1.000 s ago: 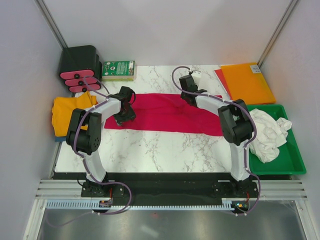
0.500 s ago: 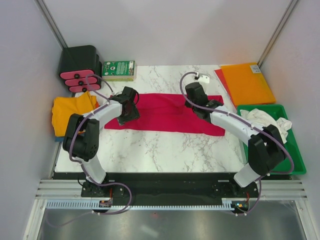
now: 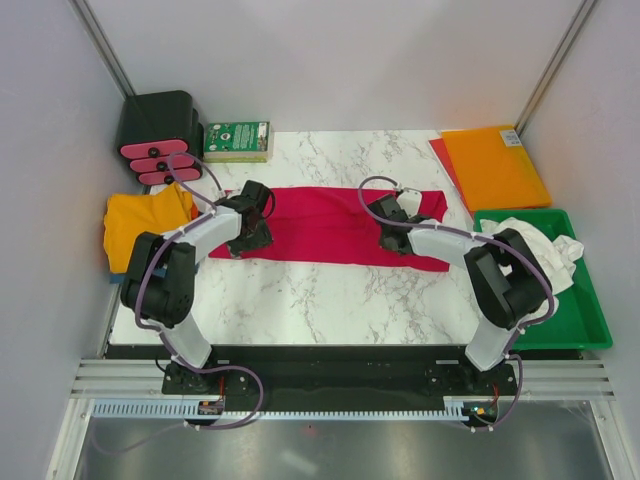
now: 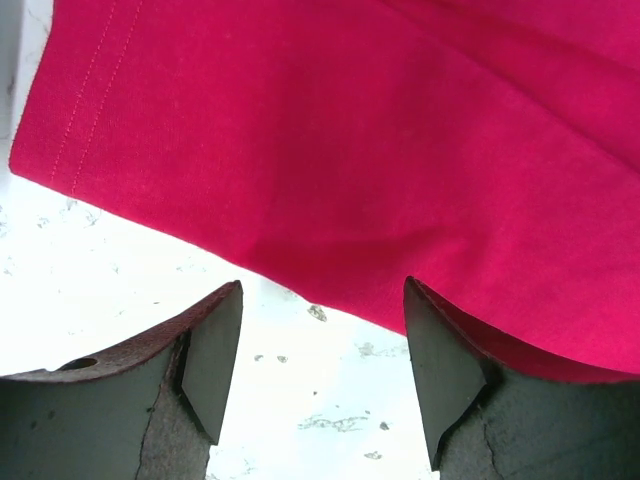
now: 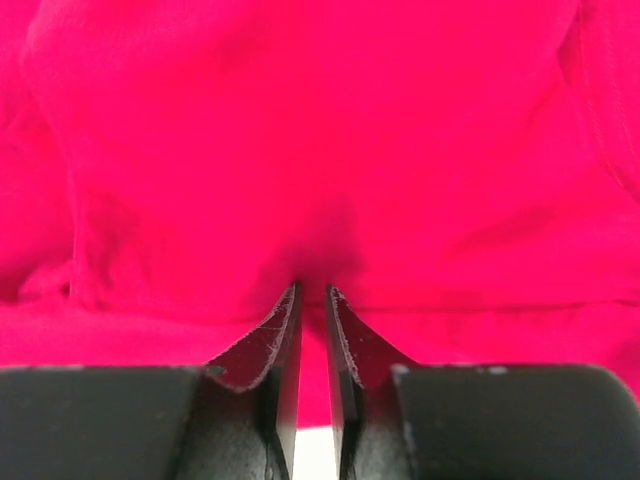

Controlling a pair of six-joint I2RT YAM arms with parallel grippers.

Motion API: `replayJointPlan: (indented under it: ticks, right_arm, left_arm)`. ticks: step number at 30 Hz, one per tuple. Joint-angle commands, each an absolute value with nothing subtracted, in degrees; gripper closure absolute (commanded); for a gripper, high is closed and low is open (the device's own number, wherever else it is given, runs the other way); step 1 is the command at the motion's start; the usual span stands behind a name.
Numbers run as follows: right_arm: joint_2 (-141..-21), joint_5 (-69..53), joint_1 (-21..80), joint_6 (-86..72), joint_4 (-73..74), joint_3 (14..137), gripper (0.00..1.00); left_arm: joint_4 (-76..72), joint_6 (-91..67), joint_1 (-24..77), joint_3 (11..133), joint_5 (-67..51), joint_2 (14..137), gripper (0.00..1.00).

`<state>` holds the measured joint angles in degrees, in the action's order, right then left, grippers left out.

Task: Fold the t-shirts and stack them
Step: Fold the tshirt

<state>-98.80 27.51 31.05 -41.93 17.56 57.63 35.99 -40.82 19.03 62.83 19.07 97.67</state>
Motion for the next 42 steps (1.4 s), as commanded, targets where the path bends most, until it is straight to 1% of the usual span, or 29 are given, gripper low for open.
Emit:
replayJointPlan:
  ticks: [1, 9, 14, 18, 23, 27, 33, 36, 38, 40, 41, 42]
  right_arm:
    - [-101.7, 29.7, 29.6, -44.5, 17.6, 61.9, 0.77]
    - [-105.9, 28.7, 24.7, -44.9, 22.5, 65.5, 0.69]
    - [-110.9, 28.7, 22.9, -42.8, 26.5, 71.8, 0.67]
    - [-116.1, 28.4, 22.8, -41.0, 28.8, 80.0, 0.67]
    - [-121.1, 25.7, 22.6, -39.6, 31.6, 88.8, 0.66]
    - [-126.5, 24.0, 22.8, -38.9, 34.4, 99.5, 0.65]
    - [-133.9, 23.2, 22.7, -35.7, 39.3, 114.8, 0.62]
    - [-136.2, 24.1, 22.5, -33.7, 41.7, 120.7, 0.61]
    - [-135.8, 25.5, 22.6, -33.1, 42.4, 121.7, 0.61]
    - [-132.6, 26.4, 22.6, -33.0, 41.4, 120.2, 0.61]
    - [-130.4, 26.5, 22.8, -33.0, 39.7, 115.3, 0.61]
    - [-124.8, 25.9, 23.1, -32.8, 37.3, 112.0, 0.6]
  left_arm:
    - [37.4, -40.7, 19.0, 64.6, 20.3, 102.2, 0.29]
    - [38.3, -40.5, 19.1, 64.9, 13.5, 107.7, 0.31]
    - [38.7, -40.9, 20.4, 61.6, 11.9, 104.6, 0.33]
    - [39.1, -41.1, 23.6, 58.5, 11.6, 101.7, 0.34]
    - [39.3, -43.4, 30.6, 55.0, 10.5, 100.1, 0.35]
    - [39.8, -45.6, 37.0, 54.9, 9.5, 100.5, 0.35]
    - [40.8, -47.3, 48.2, 58.4, 7.7, 103.8, 0.35]
    - [42.1, -47.1, 51.8, 61.3, 7.7, 104.8, 0.35]
    - [43.5, -46.3, 53.2, 62.3, 9.0, 104.1, 0.34]
    - [44.4, -46.1, 54.3, 63.4, 12.2, 101.8, 0.32]
    - [44.6, -46.1, 54.3, 63.6, 13.2, 98.4, 0.31]
    - [44.7, -46.1, 54.4, 63.9, 14.2, 96.0, 0.3]
